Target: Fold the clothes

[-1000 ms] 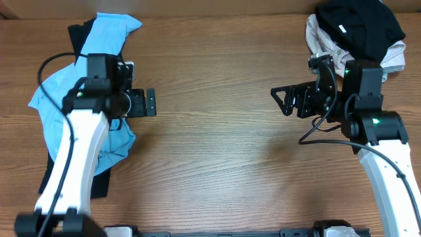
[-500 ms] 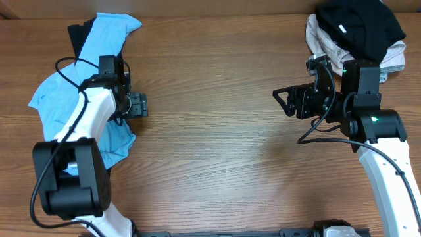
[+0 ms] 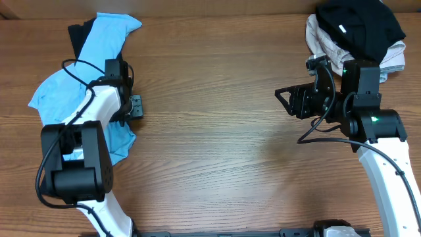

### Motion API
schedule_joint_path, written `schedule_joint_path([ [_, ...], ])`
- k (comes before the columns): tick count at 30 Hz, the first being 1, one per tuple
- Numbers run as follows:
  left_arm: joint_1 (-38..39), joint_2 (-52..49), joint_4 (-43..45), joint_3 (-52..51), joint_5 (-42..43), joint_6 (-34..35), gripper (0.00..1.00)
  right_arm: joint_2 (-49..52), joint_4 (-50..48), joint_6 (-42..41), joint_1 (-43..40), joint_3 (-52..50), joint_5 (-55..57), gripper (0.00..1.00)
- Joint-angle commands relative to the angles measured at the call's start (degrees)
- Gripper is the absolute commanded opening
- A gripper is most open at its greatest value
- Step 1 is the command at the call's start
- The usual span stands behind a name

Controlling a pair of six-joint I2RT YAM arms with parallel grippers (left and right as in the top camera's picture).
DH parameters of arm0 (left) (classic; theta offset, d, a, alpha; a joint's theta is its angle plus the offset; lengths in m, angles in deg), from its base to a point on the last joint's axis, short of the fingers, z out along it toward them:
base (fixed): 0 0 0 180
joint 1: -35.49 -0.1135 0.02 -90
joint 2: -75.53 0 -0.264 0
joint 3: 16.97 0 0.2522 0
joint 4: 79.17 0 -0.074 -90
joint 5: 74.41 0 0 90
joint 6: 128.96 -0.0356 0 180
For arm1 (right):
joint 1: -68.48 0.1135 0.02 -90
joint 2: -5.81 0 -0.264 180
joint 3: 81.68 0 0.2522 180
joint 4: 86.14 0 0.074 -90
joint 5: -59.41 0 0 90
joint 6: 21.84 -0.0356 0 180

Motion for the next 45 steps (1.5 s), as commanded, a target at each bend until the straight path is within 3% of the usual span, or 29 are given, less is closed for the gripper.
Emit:
schedule_joint_path([
  [1,-0.2,-3.0,0.1,0.6,-1.3,0.1,0.33,0.0,-0.3,0.1,0.3,0.7,-0.4,0.48],
  [5,0.3,-3.3,0.1,0.6,-1.0,0.5,0.05,0.0,-0.3,0.1,0.3,0.8,-0.4,0.43],
  [12,2.4,-1.7,-7.1,8.3,6.8,0.5,0.04,0.0,-1.9,-3.1,0.3,0.7,2.6,0.38],
  [23,8.3,-1.2,-22.4,41.2,25.6,0.0,0.04,0.0,-1.7,-3.3,0.3,0.7,2.6,0.38],
  [36,13.0,-1.2,-22.1,71.8,32.9,2.1,0.04,0.0,0.7,-4.2,0.3,0.7,2.6,0.39],
  [45,14.1,-1.2,-10.4,88.8,35.4,9.8,0.04,0.0,0.8,-4.4,0.3,0.7,2.5,0.39],
])
